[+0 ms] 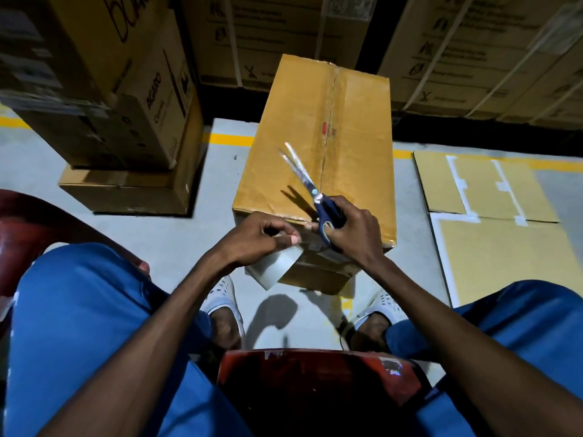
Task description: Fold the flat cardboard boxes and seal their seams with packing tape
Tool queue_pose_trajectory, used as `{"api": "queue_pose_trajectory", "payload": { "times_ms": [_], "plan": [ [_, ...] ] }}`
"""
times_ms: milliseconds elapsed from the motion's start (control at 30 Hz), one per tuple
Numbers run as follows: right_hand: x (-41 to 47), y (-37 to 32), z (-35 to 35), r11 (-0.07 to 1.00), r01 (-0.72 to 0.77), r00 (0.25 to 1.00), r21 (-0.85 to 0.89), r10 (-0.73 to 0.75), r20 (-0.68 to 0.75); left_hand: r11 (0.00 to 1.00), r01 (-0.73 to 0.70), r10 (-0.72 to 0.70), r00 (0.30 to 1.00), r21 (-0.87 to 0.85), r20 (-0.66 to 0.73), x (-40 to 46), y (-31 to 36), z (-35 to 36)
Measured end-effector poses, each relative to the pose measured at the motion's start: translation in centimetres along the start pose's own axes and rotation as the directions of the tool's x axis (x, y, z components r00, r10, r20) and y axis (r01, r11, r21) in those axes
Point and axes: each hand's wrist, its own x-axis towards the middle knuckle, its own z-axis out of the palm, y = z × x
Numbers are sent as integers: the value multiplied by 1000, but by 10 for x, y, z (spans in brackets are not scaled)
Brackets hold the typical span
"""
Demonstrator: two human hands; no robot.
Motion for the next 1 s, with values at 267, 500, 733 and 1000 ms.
{"api": "queue_pose_trajectory", "payload": {
  "times_ms": [267, 500, 733, 1000],
  "plan": [
    [-11, -48, -49, 592, -389, 921, 706, 267, 283, 1000, -7, 4, 992, -20, -122, 9, 22, 4],
    [-20, -56, -26, 571, -479, 870, 667, 407, 276, 983, 36, -8, 988, 182, -155, 12, 28, 15],
    [-16, -48, -29, 399, -565, 773, 722, 563, 294, 984, 95, -83, 993, 150, -82, 3, 34, 29],
    [-26, -34, -50, 145, -579, 665, 802, 654, 361, 981, -4, -12, 997, -192, -80, -11, 20, 23]
  ]
}}
